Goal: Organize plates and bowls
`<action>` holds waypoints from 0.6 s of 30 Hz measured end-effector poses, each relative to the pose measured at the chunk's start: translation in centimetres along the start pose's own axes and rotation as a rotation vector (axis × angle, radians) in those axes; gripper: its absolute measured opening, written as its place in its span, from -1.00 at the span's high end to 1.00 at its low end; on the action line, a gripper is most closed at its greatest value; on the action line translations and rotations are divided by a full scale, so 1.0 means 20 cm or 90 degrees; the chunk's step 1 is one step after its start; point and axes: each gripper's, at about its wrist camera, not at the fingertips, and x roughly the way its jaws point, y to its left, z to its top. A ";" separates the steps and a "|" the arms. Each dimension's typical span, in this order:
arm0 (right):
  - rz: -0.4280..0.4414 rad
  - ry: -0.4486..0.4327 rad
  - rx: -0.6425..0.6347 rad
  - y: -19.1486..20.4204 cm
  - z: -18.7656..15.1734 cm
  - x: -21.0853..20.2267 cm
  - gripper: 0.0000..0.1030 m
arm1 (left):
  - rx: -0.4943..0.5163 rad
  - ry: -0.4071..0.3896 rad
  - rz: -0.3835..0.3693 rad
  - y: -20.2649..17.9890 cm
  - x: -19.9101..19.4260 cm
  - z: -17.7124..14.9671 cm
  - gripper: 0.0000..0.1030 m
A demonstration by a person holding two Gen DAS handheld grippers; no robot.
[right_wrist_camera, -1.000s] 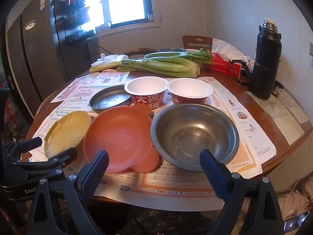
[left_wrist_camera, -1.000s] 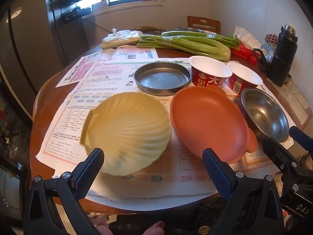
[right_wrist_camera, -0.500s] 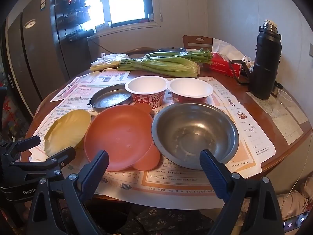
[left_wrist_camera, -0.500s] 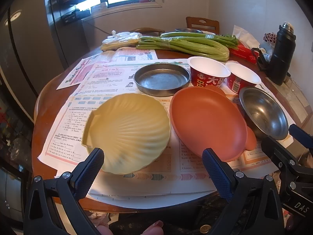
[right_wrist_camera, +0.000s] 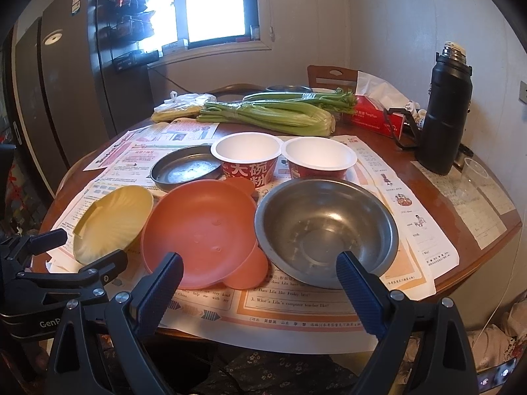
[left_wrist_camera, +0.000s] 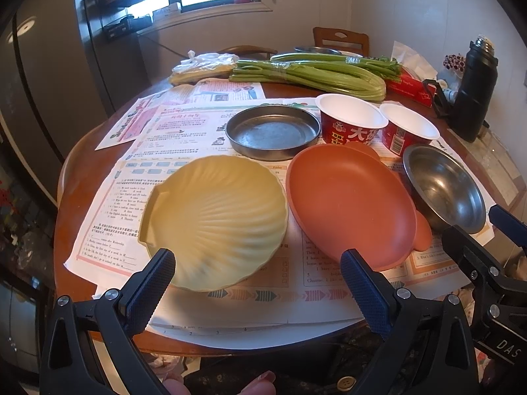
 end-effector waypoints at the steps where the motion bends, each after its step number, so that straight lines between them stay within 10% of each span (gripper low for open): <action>1: 0.000 0.001 -0.001 0.00 0.00 0.00 -0.82 | 0.001 0.000 0.000 0.00 0.00 0.00 -0.95; 18: 0.000 0.004 -0.002 0.01 0.00 0.00 -0.82 | 0.000 0.004 0.002 0.00 0.01 0.00 -0.95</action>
